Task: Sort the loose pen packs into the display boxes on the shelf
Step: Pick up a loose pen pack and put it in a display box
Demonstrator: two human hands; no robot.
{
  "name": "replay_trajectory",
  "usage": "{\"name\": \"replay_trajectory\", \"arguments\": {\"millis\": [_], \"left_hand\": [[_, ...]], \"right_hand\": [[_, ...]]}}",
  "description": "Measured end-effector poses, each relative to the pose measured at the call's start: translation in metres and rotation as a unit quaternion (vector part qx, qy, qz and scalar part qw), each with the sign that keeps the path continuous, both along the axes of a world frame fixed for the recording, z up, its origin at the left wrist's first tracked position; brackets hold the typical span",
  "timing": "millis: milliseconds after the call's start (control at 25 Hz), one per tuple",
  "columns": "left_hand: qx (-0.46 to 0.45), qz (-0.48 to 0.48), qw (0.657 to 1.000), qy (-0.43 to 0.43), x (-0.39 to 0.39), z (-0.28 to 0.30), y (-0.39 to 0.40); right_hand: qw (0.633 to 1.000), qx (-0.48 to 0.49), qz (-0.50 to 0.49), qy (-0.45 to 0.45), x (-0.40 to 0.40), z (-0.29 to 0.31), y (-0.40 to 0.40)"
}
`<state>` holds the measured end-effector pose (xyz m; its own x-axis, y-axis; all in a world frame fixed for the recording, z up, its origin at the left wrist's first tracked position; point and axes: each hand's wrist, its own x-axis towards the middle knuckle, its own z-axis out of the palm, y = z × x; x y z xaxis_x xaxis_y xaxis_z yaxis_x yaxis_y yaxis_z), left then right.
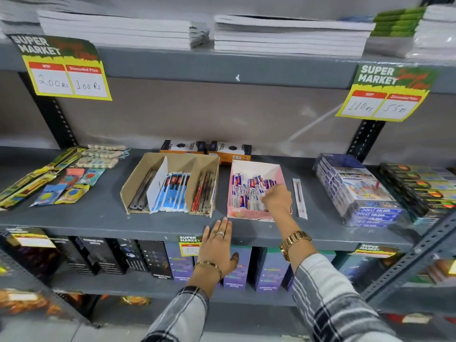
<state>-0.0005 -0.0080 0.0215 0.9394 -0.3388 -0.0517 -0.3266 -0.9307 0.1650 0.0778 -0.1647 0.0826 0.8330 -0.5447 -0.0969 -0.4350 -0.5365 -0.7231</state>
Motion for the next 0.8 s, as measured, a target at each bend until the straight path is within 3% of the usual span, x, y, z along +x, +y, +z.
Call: {"name": "replay_trajectory", "arguments": {"millis": [320,680,800], "left_hand": [[-0.015,0.001,1.0,0.002,-0.001,0.0,0.001],[0.0,0.004,1.0,0.012,-0.003,0.004,0.0],[0.022,0.007,0.999,0.027,-0.002,0.009,-0.004]], "right_hand": [[0.997,-0.072,0.023,0.025,0.003,-0.008,0.003],[0.983,-0.179,0.006,-0.032,-0.005,0.016,-0.016],[0.989,-0.141,-0.024,-0.046,-0.018,0.018,-0.038]]}}
